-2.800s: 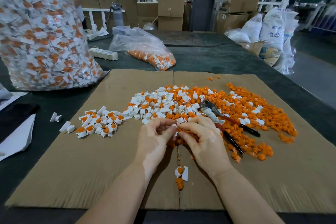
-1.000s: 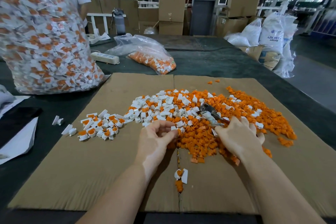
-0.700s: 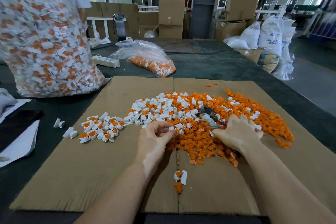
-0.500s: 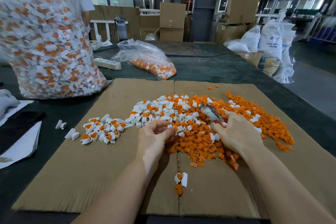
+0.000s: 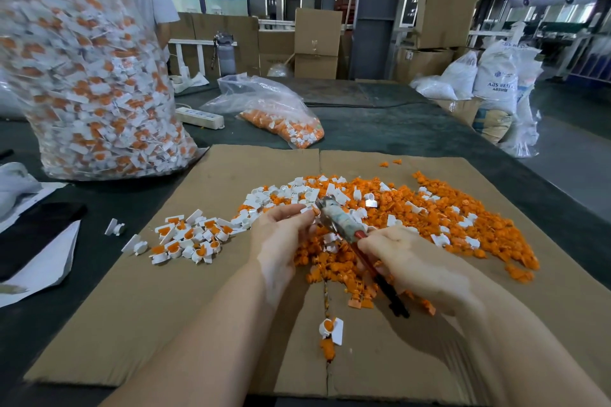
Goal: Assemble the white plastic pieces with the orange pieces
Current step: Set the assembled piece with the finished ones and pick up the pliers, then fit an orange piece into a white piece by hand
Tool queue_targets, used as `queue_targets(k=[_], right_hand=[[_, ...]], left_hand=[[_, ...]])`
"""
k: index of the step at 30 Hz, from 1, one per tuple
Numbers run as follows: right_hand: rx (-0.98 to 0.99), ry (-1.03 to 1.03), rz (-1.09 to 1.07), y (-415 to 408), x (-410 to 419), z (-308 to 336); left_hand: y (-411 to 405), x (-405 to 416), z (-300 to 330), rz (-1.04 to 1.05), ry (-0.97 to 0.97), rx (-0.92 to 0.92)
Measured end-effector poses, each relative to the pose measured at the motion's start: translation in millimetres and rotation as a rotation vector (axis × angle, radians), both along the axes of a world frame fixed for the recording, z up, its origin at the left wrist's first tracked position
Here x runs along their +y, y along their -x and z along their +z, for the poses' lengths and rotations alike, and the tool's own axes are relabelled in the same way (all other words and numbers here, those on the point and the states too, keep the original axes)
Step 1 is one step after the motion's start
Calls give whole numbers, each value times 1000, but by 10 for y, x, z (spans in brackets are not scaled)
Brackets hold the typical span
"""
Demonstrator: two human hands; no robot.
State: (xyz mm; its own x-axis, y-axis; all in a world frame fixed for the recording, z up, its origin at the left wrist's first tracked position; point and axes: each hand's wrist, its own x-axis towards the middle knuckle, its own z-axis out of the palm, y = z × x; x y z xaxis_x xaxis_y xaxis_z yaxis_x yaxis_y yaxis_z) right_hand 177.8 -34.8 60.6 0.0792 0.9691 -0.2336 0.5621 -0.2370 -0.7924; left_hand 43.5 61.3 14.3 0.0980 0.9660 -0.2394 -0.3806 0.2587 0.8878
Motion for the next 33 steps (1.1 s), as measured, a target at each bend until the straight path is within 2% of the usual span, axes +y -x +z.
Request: queue_targets(k=[6, 12, 18, 28, 30, 33], right_hand=[[-58, 32, 29, 13, 20, -19], [-41, 51, 30, 0, 23, -61], [-267, -122, 31, 39, 39, -94], [-281, -234, -66, 57, 12, -277], [-275, -278, -119, 18, 2, -330], [-370, -346, -263, -98, 31, -412]], left_hand=[[-6, -13, 3, 34, 17, 48], [7, -27, 11, 16, 37, 17], [-19, -29, 19, 14, 39, 3], [-42, -21, -40, 35, 30, -17], [-29, -22, -71, 48, 16, -15], [30, -65, -177, 37, -23, 41]])
